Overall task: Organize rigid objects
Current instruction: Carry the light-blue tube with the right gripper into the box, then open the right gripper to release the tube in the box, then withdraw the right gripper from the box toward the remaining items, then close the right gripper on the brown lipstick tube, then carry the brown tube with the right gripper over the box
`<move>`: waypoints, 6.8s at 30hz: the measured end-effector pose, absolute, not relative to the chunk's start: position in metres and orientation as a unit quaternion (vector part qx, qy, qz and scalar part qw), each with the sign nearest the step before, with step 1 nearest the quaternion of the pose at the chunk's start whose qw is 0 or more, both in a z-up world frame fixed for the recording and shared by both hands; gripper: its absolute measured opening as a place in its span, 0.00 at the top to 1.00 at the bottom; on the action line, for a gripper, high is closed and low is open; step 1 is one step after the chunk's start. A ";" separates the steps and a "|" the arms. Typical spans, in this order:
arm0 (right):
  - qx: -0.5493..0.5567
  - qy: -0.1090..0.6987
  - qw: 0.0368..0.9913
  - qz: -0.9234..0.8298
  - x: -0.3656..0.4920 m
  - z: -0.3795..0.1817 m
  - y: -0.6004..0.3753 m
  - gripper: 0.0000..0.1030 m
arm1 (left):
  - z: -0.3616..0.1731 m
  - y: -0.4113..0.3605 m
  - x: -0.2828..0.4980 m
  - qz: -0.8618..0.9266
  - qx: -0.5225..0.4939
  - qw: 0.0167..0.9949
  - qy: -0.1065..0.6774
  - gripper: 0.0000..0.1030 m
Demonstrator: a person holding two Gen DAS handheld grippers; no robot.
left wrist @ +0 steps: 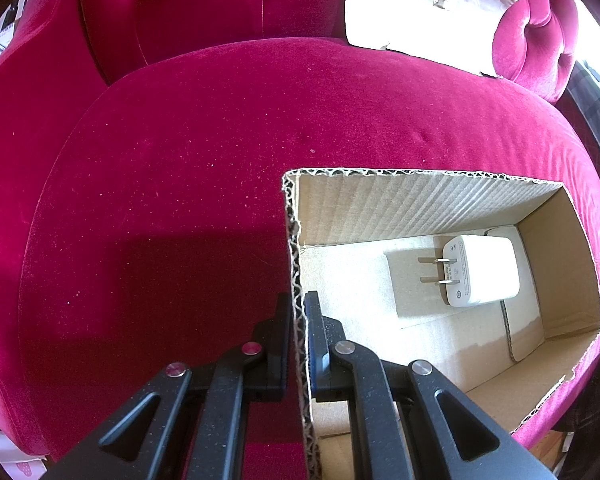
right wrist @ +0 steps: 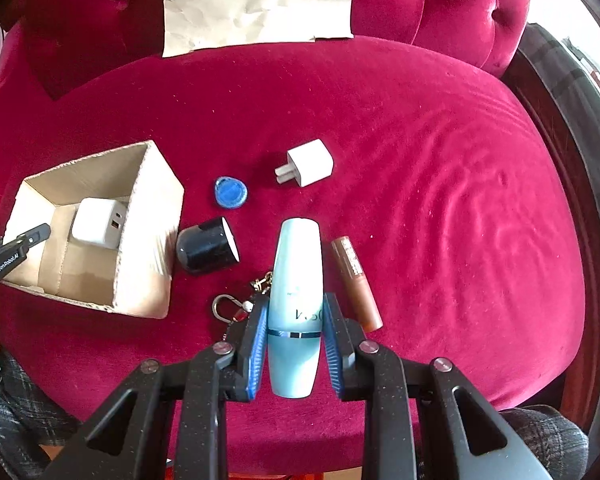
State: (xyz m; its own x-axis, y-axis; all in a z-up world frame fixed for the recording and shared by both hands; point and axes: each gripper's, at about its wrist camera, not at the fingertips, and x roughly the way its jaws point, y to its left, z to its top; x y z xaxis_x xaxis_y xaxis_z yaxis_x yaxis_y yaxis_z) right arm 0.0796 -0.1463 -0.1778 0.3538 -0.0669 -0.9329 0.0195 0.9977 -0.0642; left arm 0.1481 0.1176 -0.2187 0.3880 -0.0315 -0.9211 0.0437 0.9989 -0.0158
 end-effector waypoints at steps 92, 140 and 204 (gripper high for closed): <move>-0.059 0.567 0.814 0.112 0.146 -0.203 0.021 0.26 | -0.223 0.114 0.143 -0.024 0.000 0.833 0.553 0.94; -0.029 0.519 0.854 0.012 0.125 -0.143 -0.135 0.00 | -0.222 0.117 0.146 -0.024 0.004 0.832 0.554 0.94; 0.025 0.585 0.808 -0.068 0.111 -0.239 -0.215 0.83 | -0.222 0.115 0.145 -0.025 0.008 0.833 0.553 0.94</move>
